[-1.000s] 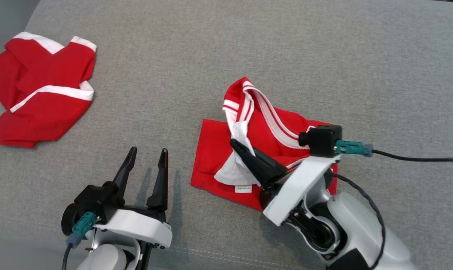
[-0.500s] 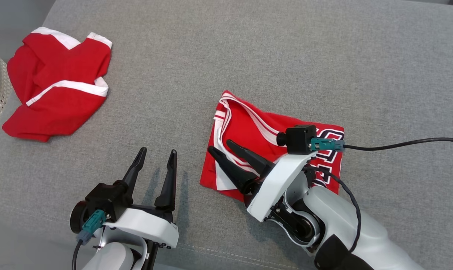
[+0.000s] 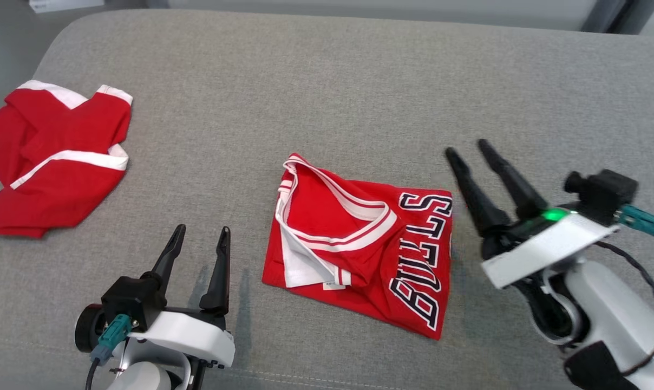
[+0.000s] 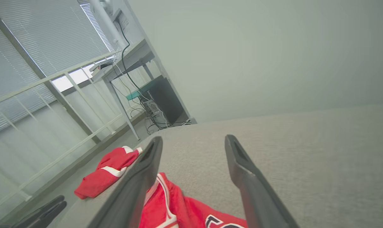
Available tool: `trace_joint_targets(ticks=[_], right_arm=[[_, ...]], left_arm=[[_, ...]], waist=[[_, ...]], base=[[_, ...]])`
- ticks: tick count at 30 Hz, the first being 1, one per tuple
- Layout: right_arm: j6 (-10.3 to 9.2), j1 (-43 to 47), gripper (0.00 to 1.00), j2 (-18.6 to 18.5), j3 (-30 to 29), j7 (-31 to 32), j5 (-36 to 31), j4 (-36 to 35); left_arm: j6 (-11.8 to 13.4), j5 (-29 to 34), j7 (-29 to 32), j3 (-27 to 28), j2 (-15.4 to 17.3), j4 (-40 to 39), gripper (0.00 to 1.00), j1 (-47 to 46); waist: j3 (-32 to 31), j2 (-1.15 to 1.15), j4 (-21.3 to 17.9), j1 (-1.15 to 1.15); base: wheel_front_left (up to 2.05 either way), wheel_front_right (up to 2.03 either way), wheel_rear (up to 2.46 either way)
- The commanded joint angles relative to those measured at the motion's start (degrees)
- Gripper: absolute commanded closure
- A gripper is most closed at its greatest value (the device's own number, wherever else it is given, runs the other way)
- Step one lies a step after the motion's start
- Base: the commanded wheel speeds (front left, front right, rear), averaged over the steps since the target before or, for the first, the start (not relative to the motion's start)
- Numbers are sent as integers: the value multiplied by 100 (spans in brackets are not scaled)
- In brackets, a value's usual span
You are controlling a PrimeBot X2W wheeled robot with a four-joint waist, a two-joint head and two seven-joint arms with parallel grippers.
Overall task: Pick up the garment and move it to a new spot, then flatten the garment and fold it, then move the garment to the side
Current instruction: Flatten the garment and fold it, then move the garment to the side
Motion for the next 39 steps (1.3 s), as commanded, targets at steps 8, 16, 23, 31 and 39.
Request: trace_joint_targets(ticks=[8, 16, 23, 31, 39], right_arm=[[8, 1764, 0, -144, -2418, -172, -2328, -915], [8, 2790, 0, 214, -2989, -174, -3427, -1540], [8, 3306, 0, 456, -3287, -175, -3588, -1637], [8, 3304, 0, 484, -3284, -175, -3531, -1494], [8, 3259, 0, 430, -3227, -175, -3517, -1469]], left_arm=[[275, 7, 31, 495, 479, -469, 0, 165], [393, -20, 107, 601, 653, -622, 0, 307], [486, -70, 167, 620, 698, -696, 0, 473], [540, -104, 168, 625, 705, -751, 0, 581], [528, -106, 175, 607, 719, -764, 0, 540]], waist=[[-251, 0, -536, 0], [-390, 0, -779, 0], [-402, 0, -840, 0], [-428, 0, -796, 0], [-411, 0, -724, 0]], base=[[0, 0, 0], [0, 0, 0], [0, 0, 0], [0, 0, 0], [0, 0, 0]])
